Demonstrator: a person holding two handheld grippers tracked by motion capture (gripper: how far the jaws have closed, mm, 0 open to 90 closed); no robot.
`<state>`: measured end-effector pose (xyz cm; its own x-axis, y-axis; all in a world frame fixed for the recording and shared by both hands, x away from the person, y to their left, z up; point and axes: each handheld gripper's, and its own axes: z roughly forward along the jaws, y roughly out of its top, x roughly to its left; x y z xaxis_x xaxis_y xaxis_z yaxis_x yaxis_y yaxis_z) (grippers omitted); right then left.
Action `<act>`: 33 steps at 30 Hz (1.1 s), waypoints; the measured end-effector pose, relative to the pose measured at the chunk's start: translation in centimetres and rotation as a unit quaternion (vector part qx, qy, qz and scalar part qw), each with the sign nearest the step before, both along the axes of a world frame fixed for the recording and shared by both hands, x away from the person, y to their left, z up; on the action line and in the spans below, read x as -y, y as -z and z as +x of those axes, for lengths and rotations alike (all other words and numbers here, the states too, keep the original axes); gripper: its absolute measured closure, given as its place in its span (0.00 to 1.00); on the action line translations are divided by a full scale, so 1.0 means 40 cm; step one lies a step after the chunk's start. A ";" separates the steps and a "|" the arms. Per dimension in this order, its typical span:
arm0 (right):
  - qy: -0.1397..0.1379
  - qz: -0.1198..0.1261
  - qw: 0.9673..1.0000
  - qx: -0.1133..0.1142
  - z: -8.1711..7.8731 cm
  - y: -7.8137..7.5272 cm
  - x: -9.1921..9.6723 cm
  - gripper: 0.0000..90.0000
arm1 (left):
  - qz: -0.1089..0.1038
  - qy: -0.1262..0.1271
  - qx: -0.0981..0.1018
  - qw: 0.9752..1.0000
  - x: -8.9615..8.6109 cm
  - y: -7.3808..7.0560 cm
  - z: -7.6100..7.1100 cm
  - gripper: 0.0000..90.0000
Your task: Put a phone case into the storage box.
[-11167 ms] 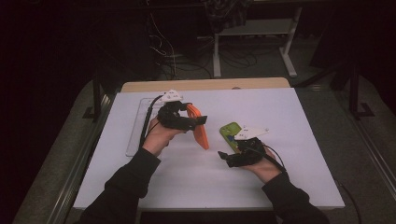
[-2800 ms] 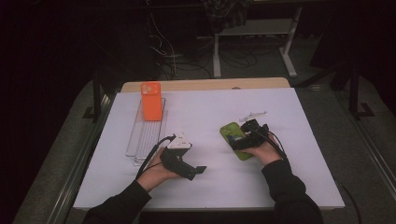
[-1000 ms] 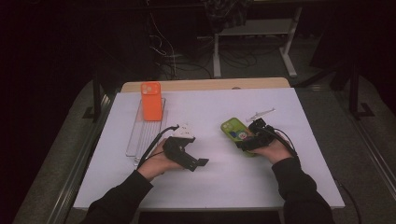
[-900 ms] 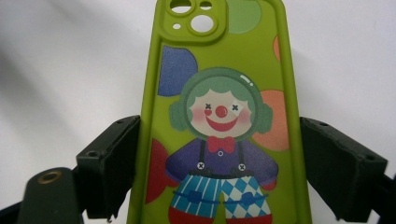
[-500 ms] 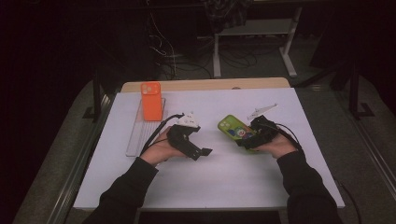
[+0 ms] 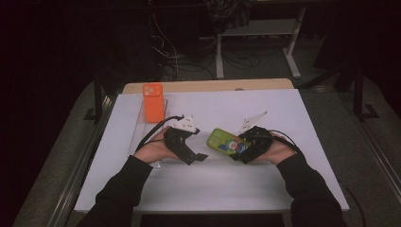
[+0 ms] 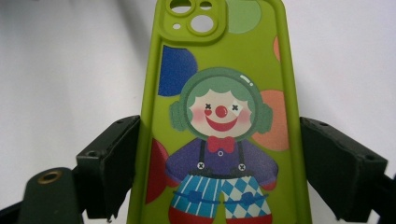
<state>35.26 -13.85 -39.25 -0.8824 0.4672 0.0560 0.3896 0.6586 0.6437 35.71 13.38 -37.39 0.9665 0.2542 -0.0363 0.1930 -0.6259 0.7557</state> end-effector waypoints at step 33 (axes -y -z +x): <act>-0.166 -0.018 0.986 0.003 -0.083 -0.024 -0.139 0.16 | 0.084 0.146 -0.005 0.986 0.040 0.039 -0.053 0.00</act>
<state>31.92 -8.27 -38.31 -0.9874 0.1533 0.0386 0.1441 0.7721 0.6189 33.60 11.78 -38.97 0.9991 -0.0305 -0.0281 -0.0057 -0.7727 0.6348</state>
